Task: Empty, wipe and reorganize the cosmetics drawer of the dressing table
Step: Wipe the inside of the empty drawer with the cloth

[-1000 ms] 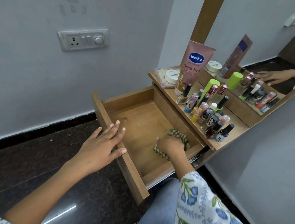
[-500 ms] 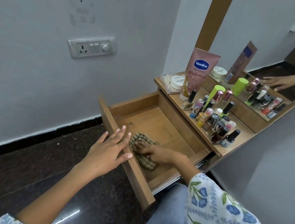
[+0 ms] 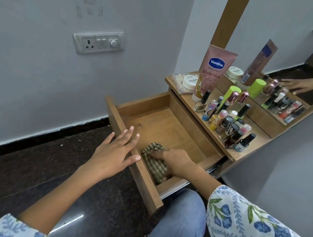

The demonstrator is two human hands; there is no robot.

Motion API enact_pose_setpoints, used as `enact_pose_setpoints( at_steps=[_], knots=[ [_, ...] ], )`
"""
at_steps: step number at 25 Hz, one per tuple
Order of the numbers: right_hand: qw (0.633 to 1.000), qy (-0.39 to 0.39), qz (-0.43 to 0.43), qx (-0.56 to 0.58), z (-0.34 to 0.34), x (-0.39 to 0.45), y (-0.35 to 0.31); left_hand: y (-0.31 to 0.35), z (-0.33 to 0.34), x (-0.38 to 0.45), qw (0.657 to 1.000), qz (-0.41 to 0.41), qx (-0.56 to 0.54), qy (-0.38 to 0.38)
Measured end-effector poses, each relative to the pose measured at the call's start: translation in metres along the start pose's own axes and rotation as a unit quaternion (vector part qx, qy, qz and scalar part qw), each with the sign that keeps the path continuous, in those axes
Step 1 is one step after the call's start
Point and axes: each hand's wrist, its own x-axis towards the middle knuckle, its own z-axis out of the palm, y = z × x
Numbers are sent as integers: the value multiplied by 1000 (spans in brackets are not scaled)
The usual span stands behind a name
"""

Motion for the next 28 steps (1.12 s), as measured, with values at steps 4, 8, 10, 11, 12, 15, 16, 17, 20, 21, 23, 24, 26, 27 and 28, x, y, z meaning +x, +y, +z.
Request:
enact_pose_setpoints(
  at_steps=[4,8,10,11,12,15,16,17,20,21,23,24,26,27,28],
  knots=[
    [982,-46,132,127,-10,-4,44,0,1,0,1000,-1,0,1],
    [967,-51,131,214,-13,-9,57,0,2,2,1000,2,-6,5],
    [966,-50,91,237,-9,-9,45,-1,3,2,1000,1,-4,5],
    [966,-56,57,245,-6,-9,37,-1,3,2,1000,1,-3,4],
    [968,-61,25,243,-3,-9,28,-1,3,2,1000,1,-3,3],
    [979,-46,-18,199,-1,-5,3,-1,2,1,1000,2,-6,2],
    [983,-26,-15,179,-3,-4,-2,0,2,1,1000,2,-7,2],
    [988,-3,-8,157,-4,-3,-5,0,2,1,1000,2,-7,3],
    [997,57,4,46,-2,-5,-16,0,1,1,1000,0,-6,2],
    [998,60,-5,28,0,-4,-18,0,1,1,1000,0,-5,1],
    [998,53,-18,34,3,0,-20,1,2,1,1000,1,-3,2],
    [997,57,-18,43,3,5,-20,1,2,1,1000,1,-3,3],
    [993,89,2,75,0,18,-20,0,1,1,1000,0,-2,2],
    [988,108,21,106,-2,24,-20,1,1,1,1000,-1,-2,1],
    [982,122,39,138,-6,29,-19,1,1,1,1000,-2,-3,0]
  ],
)
